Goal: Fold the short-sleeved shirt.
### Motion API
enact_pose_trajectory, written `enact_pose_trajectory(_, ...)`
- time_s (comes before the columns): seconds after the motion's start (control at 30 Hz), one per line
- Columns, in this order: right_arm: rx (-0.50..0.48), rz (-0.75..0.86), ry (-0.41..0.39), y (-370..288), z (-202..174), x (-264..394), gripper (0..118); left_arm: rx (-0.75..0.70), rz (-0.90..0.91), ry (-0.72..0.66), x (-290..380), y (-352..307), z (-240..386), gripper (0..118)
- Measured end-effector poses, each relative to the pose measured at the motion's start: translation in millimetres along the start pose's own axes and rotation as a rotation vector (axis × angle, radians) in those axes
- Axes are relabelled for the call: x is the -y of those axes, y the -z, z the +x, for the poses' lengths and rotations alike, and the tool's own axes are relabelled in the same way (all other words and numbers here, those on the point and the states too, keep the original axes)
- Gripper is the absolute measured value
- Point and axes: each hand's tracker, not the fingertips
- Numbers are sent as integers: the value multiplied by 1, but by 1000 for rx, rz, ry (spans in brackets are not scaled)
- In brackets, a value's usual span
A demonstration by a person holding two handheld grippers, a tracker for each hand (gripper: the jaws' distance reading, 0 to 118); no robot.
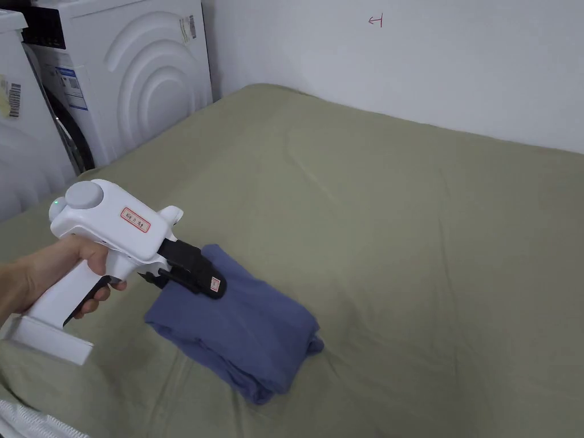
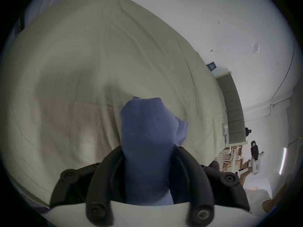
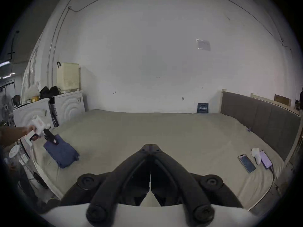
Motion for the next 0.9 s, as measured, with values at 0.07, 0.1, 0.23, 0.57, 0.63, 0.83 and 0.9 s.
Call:
enact_pose_trajectory(0.07,-16,-3,15,3,-3,3,2,-17,-28,6,-8,4,2,61)
enact_pose_trajectory(0.1,-21,-3,12,4,-3,5,2,-62,-4,10,-9,4,4,89)
enact_pose_trajectory(0.23,-29,-3,-38,4,-5,7,2,-209,165,9,-15,-17,9,118)
enact_pose_trajectory(0.57,-70,46,-25,-12,15,-9,2,-234,355,128,48,-53,114,0)
enact_pose_trajectory(0.63,-59,72,-30,-19,18,-19,2,-261,426,212,71,-43,164,0)
enact_pose_trajectory(0.83,-18,110,-30,-35,38,-44,2,-203,581,321,146,-2,312,0)
enact_pose_trajectory(0.9,-5,113,-25,-40,40,-50,2,-269,680,382,173,8,352,0)
